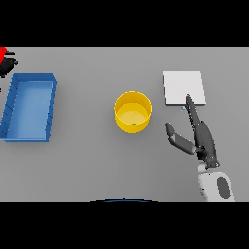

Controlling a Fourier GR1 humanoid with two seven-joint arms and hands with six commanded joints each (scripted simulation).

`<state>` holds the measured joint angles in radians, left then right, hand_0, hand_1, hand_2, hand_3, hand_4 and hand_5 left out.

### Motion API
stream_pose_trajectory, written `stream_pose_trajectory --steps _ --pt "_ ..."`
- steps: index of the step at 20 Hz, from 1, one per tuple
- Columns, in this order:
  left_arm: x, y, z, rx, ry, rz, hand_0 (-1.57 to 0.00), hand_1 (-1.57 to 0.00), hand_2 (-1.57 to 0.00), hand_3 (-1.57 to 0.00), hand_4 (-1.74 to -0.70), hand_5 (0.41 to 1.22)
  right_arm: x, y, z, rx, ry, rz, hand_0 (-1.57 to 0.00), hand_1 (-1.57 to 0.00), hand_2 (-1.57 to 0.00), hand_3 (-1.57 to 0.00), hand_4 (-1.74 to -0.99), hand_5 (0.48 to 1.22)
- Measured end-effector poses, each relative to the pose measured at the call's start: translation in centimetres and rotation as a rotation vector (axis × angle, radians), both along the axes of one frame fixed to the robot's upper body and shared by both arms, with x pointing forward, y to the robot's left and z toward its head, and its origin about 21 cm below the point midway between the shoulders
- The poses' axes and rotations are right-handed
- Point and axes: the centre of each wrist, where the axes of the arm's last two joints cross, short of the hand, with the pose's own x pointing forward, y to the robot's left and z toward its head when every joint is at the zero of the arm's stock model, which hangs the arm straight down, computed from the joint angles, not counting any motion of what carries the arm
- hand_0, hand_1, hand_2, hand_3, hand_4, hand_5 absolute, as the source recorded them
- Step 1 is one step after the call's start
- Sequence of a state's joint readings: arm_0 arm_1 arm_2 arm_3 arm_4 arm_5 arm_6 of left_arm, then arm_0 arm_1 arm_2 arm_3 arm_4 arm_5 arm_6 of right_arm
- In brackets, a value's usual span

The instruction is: Pick up the red beaker and tilt it to pour out 1 green nut into yellow bowl. Pick up the yellow bowl and place it on the metallic measuring scale.

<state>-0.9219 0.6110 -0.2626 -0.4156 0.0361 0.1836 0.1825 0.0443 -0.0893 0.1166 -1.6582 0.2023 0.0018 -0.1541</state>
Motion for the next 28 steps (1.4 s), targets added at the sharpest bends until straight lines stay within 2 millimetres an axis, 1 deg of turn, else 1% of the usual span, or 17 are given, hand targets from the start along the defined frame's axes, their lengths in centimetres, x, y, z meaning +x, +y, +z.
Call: stream_pose_trajectory --steps 3,4,5,6,7,8,9,10,11,13,16,18,21,22,24,26,28 --pt "-1.8 -1.0 -1.6 -0.034 0.002 0.023 -1.57 -1.57 -1.57 -1.57 -1.74 0.984 0.0 0.3 -0.2 0.003 0.008 0.01 0.0 0.0 0.0 0.0 -1.161 0.671" --pt "-2.4 -1.2 -1.6 -0.045 -0.001 0.033 -1.57 -1.57 -1.57 -1.57 -1.74 0.925 0.0 0.5 -0.5 0.006 0.022 0.006 0.0 0.0 0.0 0.0 -1.157 0.671" --pt "-3.0 -1.4 -1.4 -0.056 0.008 0.038 -1.57 -1.57 -1.57 -1.57 -1.66 0.868 -0.4 0.4 -0.6 0.005 0.008 0.007 0.0 0.0 0.0 0.0 -1.155 0.669" --pt "-3.4 -1.5 -1.1 -0.06 0.032 0.058 -1.57 -1.57 -1.53 -1.53 -1.52 0.818 -0.2 0.3 -0.2 0.014 0.005 0.005 0.0 0.0 0.0 0.0 -1.155 0.67" --pt "-4.0 -1.8 -0.8 -0.048 0.052 0.04 -1.47 -1.34 -1.28 -1.32 -1.37 0.774 0.1 0.6 0.0 0.018 0.01 0.007 0.0 0.0 0.0 0.0 -1.153 0.67" --pt "-4.6 -2.1 -0.3 -0.045 0.049 -0.027 -1.17 -1.07 -1.02 -1.05 -1.23 0.737 0.2 0.6 -0.2 0.018 0.022 0.006 0.0 0.0 0.0 0.0 -1.151 0.67" --pt "-5.3 -1.7 0.2 -0.067 0.054 -0.059 -0.94 -0.86 -0.82 -0.84 -1.13 0.705 0.0 0.3 -0.2 0.014 0.011 0.003 0.0 0.0 0.0 0.0 -1.149 0.67" --pt "-5.6 -1.6 0.8 -0.096 0.063 -0.103 -0.75 -0.69 -0.65 -0.67 -1.05 0.683 -0.2 0.3 -0.5 0.011 0.014 0.001 0.0 0.0 0.0 0.0 -1.15 0.671" --pt "-6.1 -1.4 0.8 -0.134 0.086 -0.128 -0.6 -0.55 -0.52 -0.54 -0.98 0.664 -0.1 0.2 -0.3 0.013 0.013 0.004 0.0 0.0 0.0 0.0 -1.153 0.67" --pt "-6.3 -1.3 1.1 -0.081 0.156 -0.151 -0.38 -0.35 -0.33 -0.34 -0.88 0.644 -0.1 0.2 -0.2 0.025 0.012 0.002 0.0 0.0 0.0 0.0 -1.155 0.669" --pt "-6.3 -1.6 0.6 -0.011 0.223 -0.152 -0.2 -0.18 -0.17 -0.18 -0.81 0.627 -0.2 0.3 0.1 -0.003 0.005 -0.006 0.0 0.0 0.0 0.0 -1.157 0.665" --pt "-6.1 -1.8 -0.1 0.025 0.226 -0.147 -0.13 -0.11 -0.11 -0.11 -0.79 0.627 -0.1 0.3 0.0 -0.017 0.006 -0.013 0.0 0.0 0.0 0.0 -1.157 0.665" --pt "-5.9 -2.2 0.1 0.025 0.163 -0.169 -0.06 -0.06 -0.06 -0.06 -0.78 0.633 0.4 0.7 0.0 -0.03 0.028 -0.022 0.0 0.0 0.0 0.0 -1.131 0.631" --pt "-5.9 -2.1 0.6 0.012 0.133 -0.175 -0.05 -0.05 -0.04 -0.05 -0.78 0.635 0.3 0.9 0.1 -0.082 0.043 -0.041 0.0 0.0 0.0 0.0 -1.115 0.638" --pt "-5.9 -2.1 0.3 -0.023 0.099 -0.188 -0.03 -0.03 -0.03 -0.03 -0.79 0.652 0.9 0.9 0.9 -0.147 0.009 0.034 0.0 0.0 0.0 0.0 -1.08 0.662" --pt "-6.2 -2.6 0.2 -0.05 0.069 -0.208 -0.02 -0.02 -0.02 -0.02 -0.8 0.661 1.7 0.6 1.7 -0.252 -0.003 0.126 0.0 0.0 0.0 0.0 -1.103 0.662" --pt "-6.2 -2.7 0.3 -0.058 0.066 -0.206 -0.01 -0.01 -0.01 -0.01 -0.8 0.673 2.9 0.7 3.0 -0.438 -0.021 0.178 0.0 0.0 0.0 0.0 -1.128 0.637"
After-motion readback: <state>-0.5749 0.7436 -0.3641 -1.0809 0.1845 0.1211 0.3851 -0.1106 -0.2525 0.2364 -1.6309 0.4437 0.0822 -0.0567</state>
